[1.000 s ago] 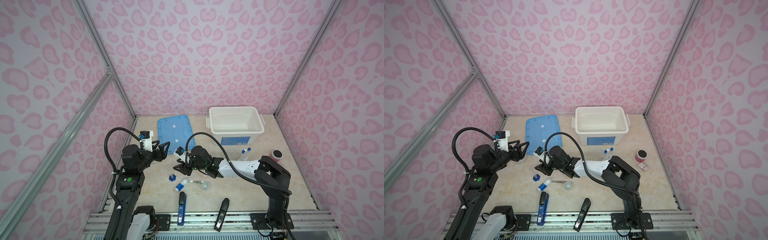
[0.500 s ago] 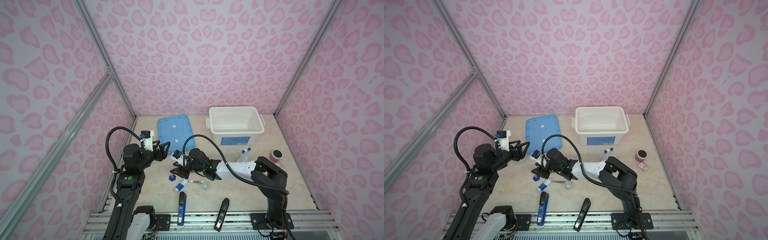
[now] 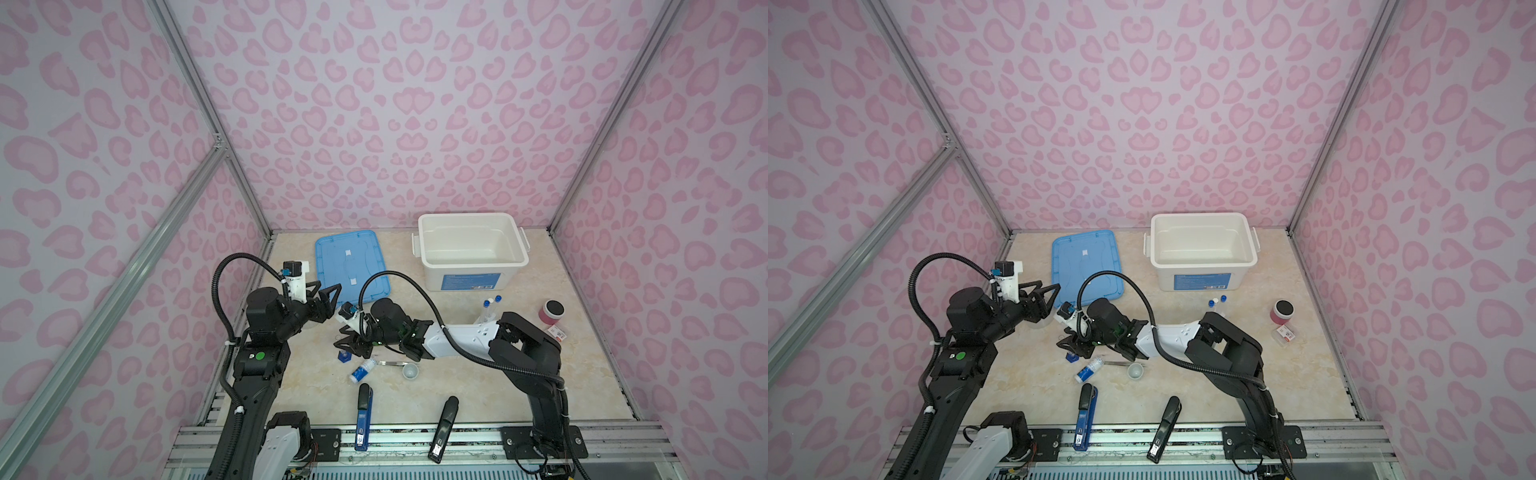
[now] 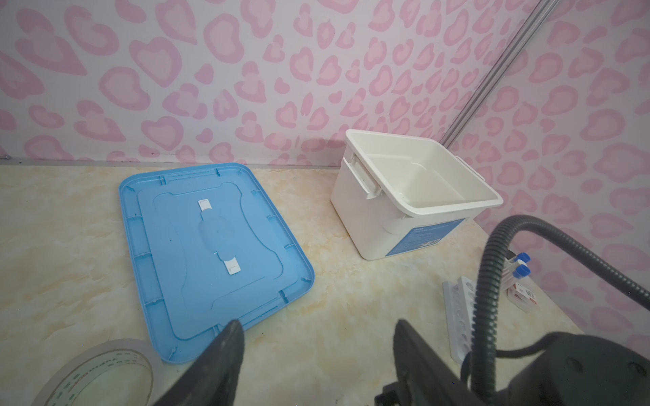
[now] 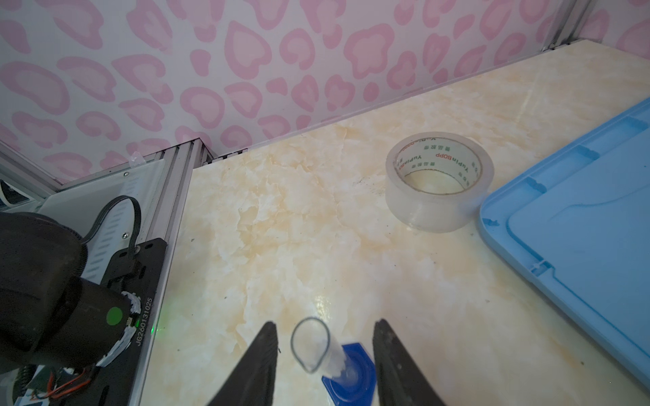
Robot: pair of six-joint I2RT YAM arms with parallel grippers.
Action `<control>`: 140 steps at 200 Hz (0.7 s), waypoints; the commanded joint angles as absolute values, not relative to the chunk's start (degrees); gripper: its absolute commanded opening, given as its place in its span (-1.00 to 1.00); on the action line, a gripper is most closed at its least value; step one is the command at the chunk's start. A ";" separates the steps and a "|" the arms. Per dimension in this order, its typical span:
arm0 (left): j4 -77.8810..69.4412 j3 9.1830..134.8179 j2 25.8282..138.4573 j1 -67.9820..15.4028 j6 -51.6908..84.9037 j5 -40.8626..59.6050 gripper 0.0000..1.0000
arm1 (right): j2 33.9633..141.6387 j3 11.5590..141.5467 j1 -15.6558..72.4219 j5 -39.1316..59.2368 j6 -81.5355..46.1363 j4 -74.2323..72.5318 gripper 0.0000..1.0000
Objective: Organize the chemistry lab equipment
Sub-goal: 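Lower the right gripper over the cylinder rim and close on it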
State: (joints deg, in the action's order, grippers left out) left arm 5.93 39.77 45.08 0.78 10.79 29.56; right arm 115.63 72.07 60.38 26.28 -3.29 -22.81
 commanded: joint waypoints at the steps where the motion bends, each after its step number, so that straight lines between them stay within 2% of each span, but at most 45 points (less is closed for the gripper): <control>1: 5.08 40.17 44.83 0.82 10.21 30.23 0.39 | 117.04 72.61 60.73 26.56 -2.83 -24.51 -0.13; 140: 6.13 40.34 44.11 0.79 9.07 29.61 0.39 | 120.24 74.49 61.52 25.26 -3.66 -24.61 -0.57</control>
